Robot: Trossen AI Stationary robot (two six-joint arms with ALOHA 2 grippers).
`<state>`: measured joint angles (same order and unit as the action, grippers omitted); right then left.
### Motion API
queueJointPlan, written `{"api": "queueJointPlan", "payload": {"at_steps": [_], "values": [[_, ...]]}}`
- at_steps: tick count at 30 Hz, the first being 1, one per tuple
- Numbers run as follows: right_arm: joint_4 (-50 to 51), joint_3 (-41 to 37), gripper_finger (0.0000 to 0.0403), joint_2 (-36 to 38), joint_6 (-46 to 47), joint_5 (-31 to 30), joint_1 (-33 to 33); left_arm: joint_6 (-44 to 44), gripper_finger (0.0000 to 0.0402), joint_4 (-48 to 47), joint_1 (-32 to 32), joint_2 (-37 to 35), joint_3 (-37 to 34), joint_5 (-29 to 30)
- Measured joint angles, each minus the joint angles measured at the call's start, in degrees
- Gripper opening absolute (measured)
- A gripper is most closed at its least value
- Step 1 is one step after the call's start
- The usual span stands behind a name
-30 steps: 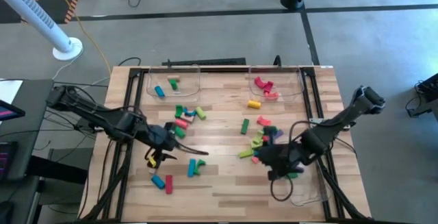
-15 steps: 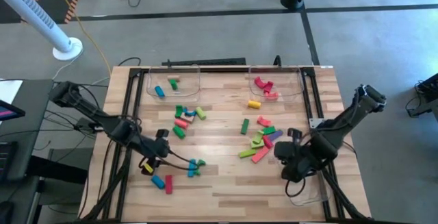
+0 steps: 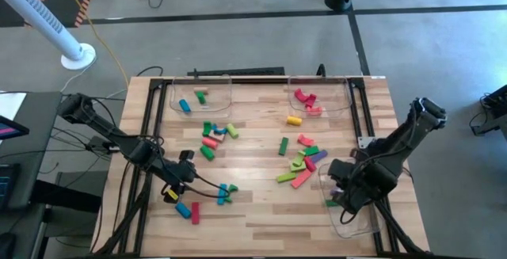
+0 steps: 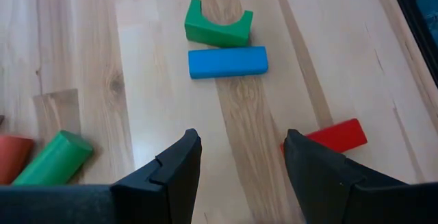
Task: Sort blocks by size
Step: Put the blue rectangular block into the bottom transparent bin, then put the brown cylindrical block into the top left transparent bin
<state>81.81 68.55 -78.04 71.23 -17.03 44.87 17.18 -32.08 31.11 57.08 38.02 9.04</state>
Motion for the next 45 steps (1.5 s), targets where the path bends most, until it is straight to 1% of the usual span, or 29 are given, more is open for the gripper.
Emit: {"api": "queueJointPlan", "payload": {"at_steps": [2,7,10,15,20,25,38,45], "values": [[-0.14,-1.36,0.0097,0.00,0.95,0.50,0.19,-0.01,0.0196,0.00,0.00,0.00,0.00,0.00],[-2.16,-7.09,0.0097,0.00,1.46,4.94,0.08,-0.09,0.0196,-0.10,0.00,0.00,0.00,0.02],[-4.40,-10.06,0.0097,-0.04,1.44,5.38,0.08,-0.19,0.0196,-0.11,0.00,0.00,0.00,0.02],[-8.45,-13.39,0.0097,-0.04,1.42,5.82,-0.47,-0.21,0.0196,-0.15,0.00,0.00,0.00,0.03],[-10.36,-16.80,0.0097,-0.02,1.44,9.38,-1.78,-0.21,0.0196,-0.15,0.00,0.00,0.00,0.04],[-12.35,-19.68,0.0104,-0.02,1.85,11.68,-3.08,-0.21,0.0196,-0.15,0.00,0.00,0.01,0.04],[-13.38,-20.41,0.0165,-0.04,1.85,12.18,-3.00,-0.19,0.0196,-0.15,0.00,0.00,0.02,0.04],[-12.83,-20.41,0.0182,-0.04,1.81,12.18,-3.00,-0.14,0.0196,-0.15,0.00,0.00,0.04,0.04]]}}
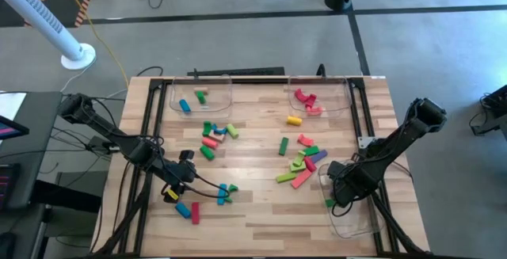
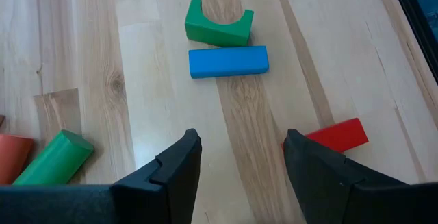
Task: Sort blocks by size
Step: Put the brown cylindrical block into the top left transparent bin
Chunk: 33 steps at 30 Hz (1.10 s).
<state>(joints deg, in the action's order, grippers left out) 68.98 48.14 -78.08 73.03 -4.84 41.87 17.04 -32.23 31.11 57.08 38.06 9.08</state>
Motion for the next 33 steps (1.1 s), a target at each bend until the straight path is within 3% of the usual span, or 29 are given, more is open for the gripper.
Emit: {"api": "queueJointPlan", "payload": {"at_steps": [9,19,33], "values": [[3.38,3.72,0.0174,0.15,-0.14,-0.34,-0.02,-0.17,0.0196,0.00,0.00,0.00,0.00,0.48],[4.68,10.63,0.0171,0.15,-1.92,-7.31,-0.02,-0.79,0.0196,-1.19,0.00,0.02,0.02,1.01],[-3.71,13.53,0.0171,0.16,-11.28,-13.33,-1.06,0.85,0.0196,-1.81,0.07,0.02,0.02,-0.13]]}}
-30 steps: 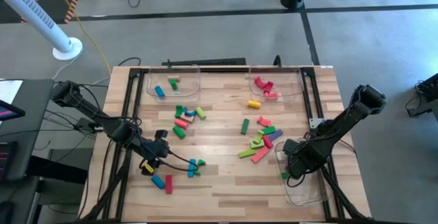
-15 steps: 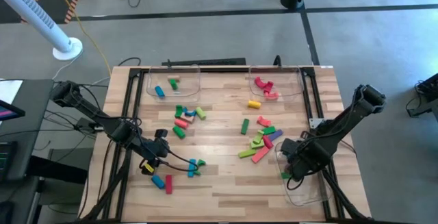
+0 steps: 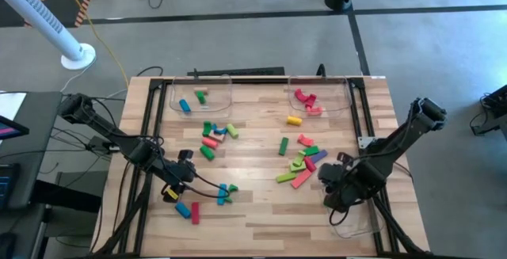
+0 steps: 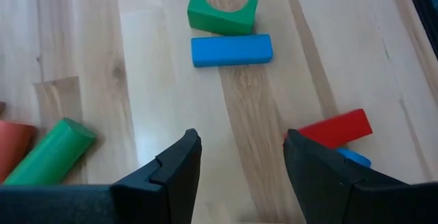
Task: Sort blocks by size
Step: Put the brown cylindrical block into the top left transparent bin
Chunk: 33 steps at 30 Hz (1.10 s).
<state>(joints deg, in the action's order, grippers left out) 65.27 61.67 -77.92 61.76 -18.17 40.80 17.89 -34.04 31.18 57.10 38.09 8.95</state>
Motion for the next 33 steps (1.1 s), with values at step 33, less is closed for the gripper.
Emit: {"api": "queueJointPlan", "payload": {"at_steps": [33], "values": [[-25.06,0.00,0.0171,-0.08,-22.32,-0.05,-4.64,28.37,0.0196,-13.60,8.09,0.00,0.00,-0.26]]}}
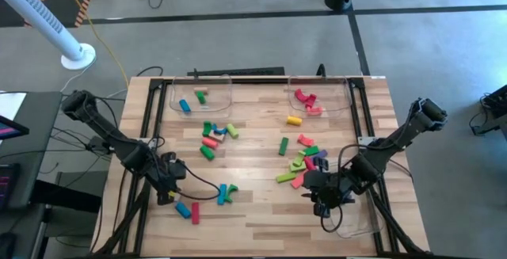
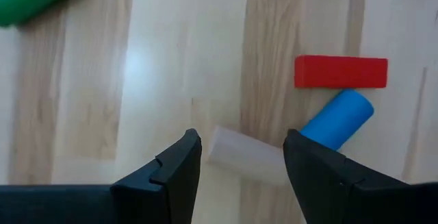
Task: Sort blocks by size
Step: Put the brown cylindrical block into the top left transparent bin
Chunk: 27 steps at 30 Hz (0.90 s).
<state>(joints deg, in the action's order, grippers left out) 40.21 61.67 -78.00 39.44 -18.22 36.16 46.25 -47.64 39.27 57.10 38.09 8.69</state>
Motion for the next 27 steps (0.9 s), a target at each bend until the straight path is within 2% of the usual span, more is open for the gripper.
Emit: {"api": "queueJointPlan", "payload": {"at_steps": [7,14,21,27], "values": [[-0.79,0.00,0.0171,0.00,-3.64,-1.53,0.00,10.72,0.0196,-0.04,3.20,0.56,0.00,2.68],[-2.97,0.00,0.0171,-0.02,-8.23,-1.63,-0.79,18.55,0.0196,0.00,5.84,5.26,0.00,3.12],[-3.15,-0.02,0.0171,-0.02,-11.87,-1.64,-2.60,22.47,0.0196,0.14,7.93,10.18,0.00,2.16],[-3.19,-0.02,0.0171,-0.02,-14.38,-1.62,-4.07,23.83,0.0196,0.86,8.71,10.51,0.00,2.66]]}}
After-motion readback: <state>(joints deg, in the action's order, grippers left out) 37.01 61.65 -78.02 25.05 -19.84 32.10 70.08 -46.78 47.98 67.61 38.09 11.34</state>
